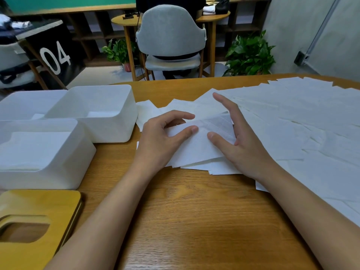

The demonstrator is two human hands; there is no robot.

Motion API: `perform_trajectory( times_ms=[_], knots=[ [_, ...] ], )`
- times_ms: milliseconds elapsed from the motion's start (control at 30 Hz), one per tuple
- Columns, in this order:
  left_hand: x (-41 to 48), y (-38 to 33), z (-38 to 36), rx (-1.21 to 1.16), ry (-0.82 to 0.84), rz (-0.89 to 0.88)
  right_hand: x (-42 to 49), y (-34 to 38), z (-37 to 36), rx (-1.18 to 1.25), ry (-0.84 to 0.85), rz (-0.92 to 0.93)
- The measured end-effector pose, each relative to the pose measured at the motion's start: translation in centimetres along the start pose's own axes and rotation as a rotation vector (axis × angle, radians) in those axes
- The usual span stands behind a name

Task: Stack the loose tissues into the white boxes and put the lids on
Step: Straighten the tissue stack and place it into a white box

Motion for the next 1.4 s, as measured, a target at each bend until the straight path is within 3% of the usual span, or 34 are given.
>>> perform_trajectory(
  times_ms=[100, 233, 400, 533, 600, 700, 800, 867, 1100, 1400],
  knots=[
    [0.1, 0.0, 0.0, 0.057, -0.002, 0.038, 0.2, -0.2, 0.2, 0.049, -0.063, 0.002],
    [0.1, -0.3, 0.1, -0.132, 0.059, 0.145, 0.3, -0.3, 0.8, 0.123, -0.138, -0.006],
    [0.0, -0.1, 0.1, -0.157, 0.017, 0.158, 0.3, 0.0, 1.4, 0.204, 0.008, -0.006],
    [-0.2, -0.2, -0.4, -0.113, 0.009, 0.047, 0.3, -0.9, 1.5, 0.185, -0.025, -0.094],
    [-0.6, -0.4, -0.7, 0.062, -0.009, -0.088, 0.6, -1.5, 1.8, 0.179, -0.101, -0.132],
    [-1.2, -0.5, -1.7, 0.181, 0.166, -0.24, 0.8, -2.3, 2.2, 0.176, -0.149, -0.156],
    [-2.0, -0.3, -3.0, 0.207, 0.424, -0.216, 0.9, -2.5, 2.1, 0.165, -0.157, -0.168],
    [-2.3, -0.3, -3.6, 0.213, 0.466, -0.212, 0.9, -2.6, 2.0, 0.16, -0.151, -0.173],
    [-2.8, -0.7, -4.7, 0.213, 0.414, -0.303, 0.9, -2.7, 1.7, 0.166, -0.142, -0.193],
    [-2.4, -0.8, -4.0, 0.056, 0.341, -0.218, 1.0, -2.2, 1.8, 0.24, -0.136, -0.207]
  ],
)
Point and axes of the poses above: each hand's wrist, its own x-axis towards the middle knuckle, its own z-axis out of the back of the hand, y = z × x, the point moved 2 cm from there along x, towards the middle knuckle, and after that the axes turned 1 degree about -z, right-handed, at the moved point
